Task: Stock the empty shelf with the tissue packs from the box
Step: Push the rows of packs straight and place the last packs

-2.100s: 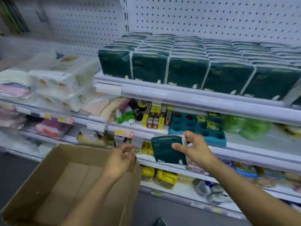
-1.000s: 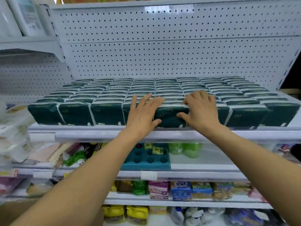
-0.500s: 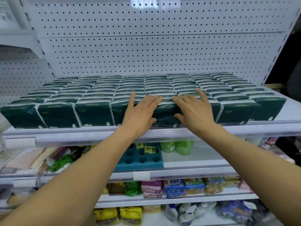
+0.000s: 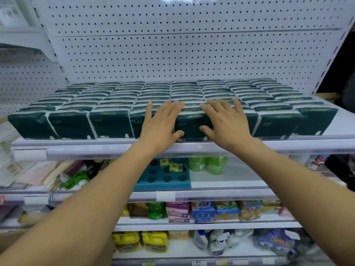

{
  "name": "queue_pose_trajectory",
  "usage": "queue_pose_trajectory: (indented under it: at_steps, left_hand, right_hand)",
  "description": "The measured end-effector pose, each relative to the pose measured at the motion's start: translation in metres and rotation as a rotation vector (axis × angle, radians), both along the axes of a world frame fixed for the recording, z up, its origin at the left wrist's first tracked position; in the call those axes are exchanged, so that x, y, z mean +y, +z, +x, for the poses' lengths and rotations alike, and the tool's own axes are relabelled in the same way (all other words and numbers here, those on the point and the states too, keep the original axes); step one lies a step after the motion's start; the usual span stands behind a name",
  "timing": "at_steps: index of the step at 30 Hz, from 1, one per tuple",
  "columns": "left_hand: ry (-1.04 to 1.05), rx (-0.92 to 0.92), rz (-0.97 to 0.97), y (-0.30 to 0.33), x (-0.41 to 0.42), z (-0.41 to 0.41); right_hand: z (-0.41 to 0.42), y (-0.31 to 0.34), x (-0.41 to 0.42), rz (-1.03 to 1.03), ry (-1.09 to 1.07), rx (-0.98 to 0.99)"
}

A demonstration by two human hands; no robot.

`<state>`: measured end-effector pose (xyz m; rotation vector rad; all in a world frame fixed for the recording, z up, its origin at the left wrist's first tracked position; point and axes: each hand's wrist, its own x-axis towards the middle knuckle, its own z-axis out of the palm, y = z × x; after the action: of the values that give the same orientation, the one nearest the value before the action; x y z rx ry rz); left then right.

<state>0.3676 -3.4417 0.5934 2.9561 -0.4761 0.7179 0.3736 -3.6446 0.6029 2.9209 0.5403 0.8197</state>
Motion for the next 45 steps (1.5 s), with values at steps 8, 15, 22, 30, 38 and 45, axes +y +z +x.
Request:
queue_pose_trajectory:
  at_steps: [8, 15, 22, 30, 38, 45]
  left_hand:
    - [0.066, -0.193, -0.192, -0.06, -0.005, -0.109]
    - [0.108, 0.033, -0.392, -0.169, 0.004, -0.19]
    - [0.174, 0.555, -0.349, -0.297, 0.036, -0.256]
    - [0.285, 0.912, -0.471, -0.435, 0.079, -0.305]
    - [0.482, 1.084, -0.664, -0.575, 0.092, -0.327]
    - [0.647, 1.142, -0.743, -0.725, 0.11, -0.323]
  right_hand:
    - [-0.085, -0.055, -0.023, 0.213, 0.168, -0.097]
    - [-0.157, -0.176, -0.034, 0.307, 0.251, 0.109]
    - [-0.222, -0.302, -0.018, 0.346, 0.115, 0.408]
    - [-0.299, -0.432, 0.013, 0.377, -0.138, 0.76]
    - [-0.322, -0.558, 0.041, 0.325, -0.224, 1.031]
    - [-0.285, -0.697, 0.074, 0.258, -0.21, 1.184]
